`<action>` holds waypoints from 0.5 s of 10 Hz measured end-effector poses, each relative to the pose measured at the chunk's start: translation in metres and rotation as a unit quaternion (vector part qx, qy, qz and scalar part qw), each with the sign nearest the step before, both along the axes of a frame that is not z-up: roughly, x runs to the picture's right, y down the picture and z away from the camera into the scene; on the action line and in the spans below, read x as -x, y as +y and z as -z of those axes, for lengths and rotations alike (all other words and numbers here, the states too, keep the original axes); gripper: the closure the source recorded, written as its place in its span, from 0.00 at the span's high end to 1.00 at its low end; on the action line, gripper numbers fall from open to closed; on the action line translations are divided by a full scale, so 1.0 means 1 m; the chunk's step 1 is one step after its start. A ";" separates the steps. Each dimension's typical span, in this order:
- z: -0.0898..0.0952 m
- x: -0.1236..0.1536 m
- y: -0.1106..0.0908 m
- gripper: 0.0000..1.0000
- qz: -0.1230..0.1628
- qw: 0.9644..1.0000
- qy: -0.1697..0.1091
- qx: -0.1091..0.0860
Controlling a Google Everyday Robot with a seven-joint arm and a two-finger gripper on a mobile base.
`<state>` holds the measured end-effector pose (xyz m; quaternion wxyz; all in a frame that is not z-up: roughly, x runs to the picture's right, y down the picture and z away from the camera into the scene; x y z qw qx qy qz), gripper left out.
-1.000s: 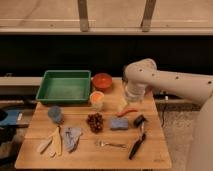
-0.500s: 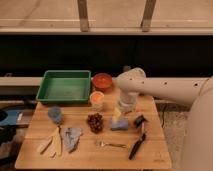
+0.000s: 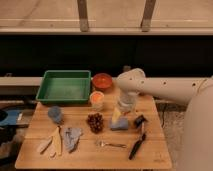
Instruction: Wipe red bowl with sponge
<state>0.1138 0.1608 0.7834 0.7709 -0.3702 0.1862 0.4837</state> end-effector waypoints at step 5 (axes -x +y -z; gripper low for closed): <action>-0.055 0.001 0.023 0.78 -0.027 0.999 -0.033 0.033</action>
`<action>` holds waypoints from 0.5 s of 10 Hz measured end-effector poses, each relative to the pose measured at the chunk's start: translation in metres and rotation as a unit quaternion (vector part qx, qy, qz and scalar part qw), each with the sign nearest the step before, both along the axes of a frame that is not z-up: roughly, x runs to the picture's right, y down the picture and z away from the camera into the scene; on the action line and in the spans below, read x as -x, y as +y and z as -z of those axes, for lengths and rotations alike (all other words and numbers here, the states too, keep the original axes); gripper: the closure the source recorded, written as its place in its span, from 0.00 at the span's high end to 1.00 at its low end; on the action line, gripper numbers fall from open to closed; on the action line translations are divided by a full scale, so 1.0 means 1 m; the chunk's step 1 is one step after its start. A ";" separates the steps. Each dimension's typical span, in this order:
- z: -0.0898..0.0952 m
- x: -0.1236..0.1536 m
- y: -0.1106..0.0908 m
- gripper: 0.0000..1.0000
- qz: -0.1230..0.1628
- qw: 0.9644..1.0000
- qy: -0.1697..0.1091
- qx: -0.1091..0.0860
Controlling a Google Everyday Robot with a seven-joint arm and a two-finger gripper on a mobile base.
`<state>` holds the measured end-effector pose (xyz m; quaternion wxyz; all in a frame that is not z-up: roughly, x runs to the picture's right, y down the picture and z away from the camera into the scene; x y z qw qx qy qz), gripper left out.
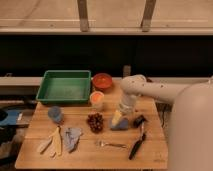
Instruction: Wipe red bowl with sponge
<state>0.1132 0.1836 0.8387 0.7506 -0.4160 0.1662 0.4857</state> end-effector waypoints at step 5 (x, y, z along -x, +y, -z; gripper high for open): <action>-0.013 0.010 0.009 0.66 0.003 1.000 -0.013 0.023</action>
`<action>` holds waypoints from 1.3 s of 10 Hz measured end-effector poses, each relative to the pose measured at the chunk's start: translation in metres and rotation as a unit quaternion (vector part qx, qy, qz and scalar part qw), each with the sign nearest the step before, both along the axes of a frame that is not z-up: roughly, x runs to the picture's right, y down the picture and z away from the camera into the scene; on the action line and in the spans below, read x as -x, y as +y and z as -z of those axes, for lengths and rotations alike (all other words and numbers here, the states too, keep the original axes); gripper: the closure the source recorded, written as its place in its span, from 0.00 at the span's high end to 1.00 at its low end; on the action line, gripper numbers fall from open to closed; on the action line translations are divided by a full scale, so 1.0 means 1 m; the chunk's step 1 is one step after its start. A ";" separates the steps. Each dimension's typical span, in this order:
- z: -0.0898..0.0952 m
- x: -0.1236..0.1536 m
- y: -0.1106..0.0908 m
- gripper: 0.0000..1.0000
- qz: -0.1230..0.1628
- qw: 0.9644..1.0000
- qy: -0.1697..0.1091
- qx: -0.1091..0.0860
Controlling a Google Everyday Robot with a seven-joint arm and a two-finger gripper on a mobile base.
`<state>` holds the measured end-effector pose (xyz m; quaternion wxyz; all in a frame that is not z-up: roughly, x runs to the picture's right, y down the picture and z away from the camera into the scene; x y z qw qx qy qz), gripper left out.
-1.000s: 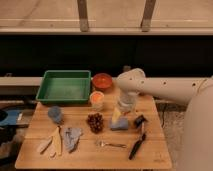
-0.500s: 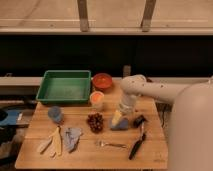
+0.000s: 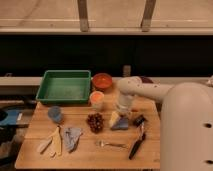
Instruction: Wipe red bowl with sponge
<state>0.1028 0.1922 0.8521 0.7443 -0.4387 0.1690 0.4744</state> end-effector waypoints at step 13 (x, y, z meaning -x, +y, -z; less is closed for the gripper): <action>0.035 -0.021 -0.025 0.00 -0.016 0.999 0.015 -0.044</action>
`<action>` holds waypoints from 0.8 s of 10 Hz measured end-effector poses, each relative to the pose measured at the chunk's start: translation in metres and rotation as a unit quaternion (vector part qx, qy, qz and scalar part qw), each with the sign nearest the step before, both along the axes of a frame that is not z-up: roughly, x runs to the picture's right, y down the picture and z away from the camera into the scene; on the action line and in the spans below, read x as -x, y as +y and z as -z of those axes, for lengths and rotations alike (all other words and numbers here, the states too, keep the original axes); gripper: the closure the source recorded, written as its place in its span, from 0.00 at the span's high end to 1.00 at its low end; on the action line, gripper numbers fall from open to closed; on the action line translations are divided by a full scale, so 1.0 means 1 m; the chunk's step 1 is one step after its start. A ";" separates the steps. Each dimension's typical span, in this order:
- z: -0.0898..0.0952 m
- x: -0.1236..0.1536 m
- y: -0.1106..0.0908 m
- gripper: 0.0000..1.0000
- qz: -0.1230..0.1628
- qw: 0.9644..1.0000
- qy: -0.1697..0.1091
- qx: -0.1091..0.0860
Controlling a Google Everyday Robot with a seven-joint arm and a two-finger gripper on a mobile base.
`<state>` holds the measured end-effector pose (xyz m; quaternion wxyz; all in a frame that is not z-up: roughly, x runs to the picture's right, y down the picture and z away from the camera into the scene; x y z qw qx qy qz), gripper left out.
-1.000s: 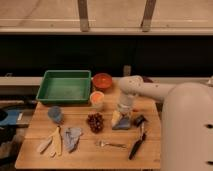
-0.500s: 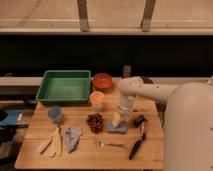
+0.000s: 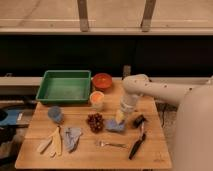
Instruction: Wipe red bowl with sponge
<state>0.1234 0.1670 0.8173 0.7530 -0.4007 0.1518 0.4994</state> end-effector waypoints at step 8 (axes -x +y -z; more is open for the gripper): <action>0.051 -0.048 -0.141 0.00 -0.073 0.988 0.014 -0.132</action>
